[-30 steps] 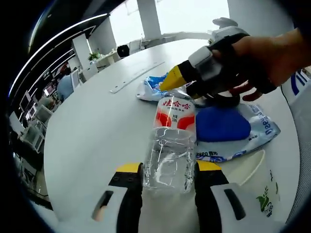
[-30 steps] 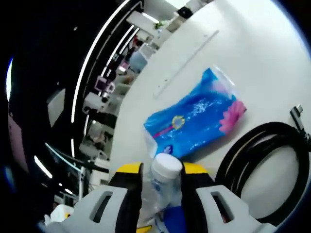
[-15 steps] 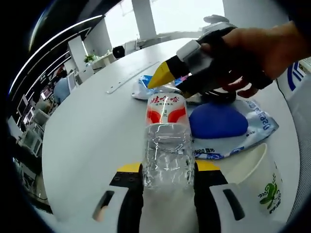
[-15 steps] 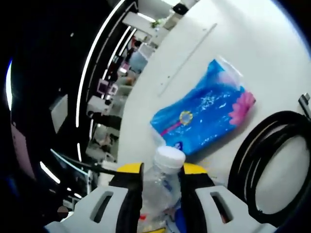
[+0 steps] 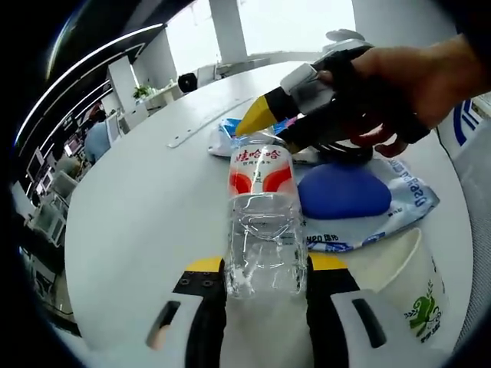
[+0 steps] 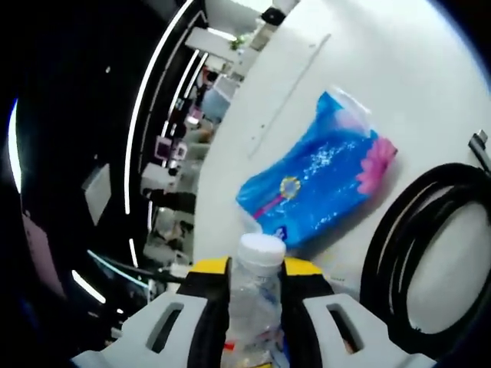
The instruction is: Arrange the tabletop items into an orderly group along one side of the table until the central work area is clear of visible clutter.
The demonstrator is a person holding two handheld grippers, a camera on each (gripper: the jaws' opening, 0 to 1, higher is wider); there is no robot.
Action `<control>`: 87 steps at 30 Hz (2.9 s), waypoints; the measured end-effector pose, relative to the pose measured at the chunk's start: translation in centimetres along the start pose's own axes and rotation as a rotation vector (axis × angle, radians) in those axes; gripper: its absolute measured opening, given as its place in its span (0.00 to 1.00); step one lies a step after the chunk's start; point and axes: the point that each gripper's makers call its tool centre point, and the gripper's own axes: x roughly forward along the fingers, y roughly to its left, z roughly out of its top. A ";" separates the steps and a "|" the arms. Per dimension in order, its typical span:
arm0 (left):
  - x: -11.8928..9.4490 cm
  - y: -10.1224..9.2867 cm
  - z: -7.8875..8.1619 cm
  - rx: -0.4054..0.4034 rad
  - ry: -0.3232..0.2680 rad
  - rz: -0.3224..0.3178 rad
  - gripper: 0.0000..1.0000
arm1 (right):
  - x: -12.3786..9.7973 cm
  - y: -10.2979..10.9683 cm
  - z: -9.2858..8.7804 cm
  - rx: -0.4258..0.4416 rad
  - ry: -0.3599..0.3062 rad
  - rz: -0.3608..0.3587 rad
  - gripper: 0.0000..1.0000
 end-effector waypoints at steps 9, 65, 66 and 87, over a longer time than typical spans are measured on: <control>0.0 -0.1 0.0 -0.025 -0.009 0.003 0.38 | -0.6 1.3 0.2 -0.060 -0.025 0.039 0.19; -2.4 2.8 -2.0 -0.467 -0.099 0.106 0.37 | 0.1 17.9 -9.4 -1.194 0.162 0.404 0.16; -2.5 2.9 -1.9 -0.474 -0.104 0.110 0.37 | 0.1 18.0 -9.5 -1.200 0.163 0.406 0.16; -4.0 6.9 -2.3 -0.514 -0.155 0.223 0.37 | 2.0 21.1 -10.9 -1.264 0.166 0.474 0.16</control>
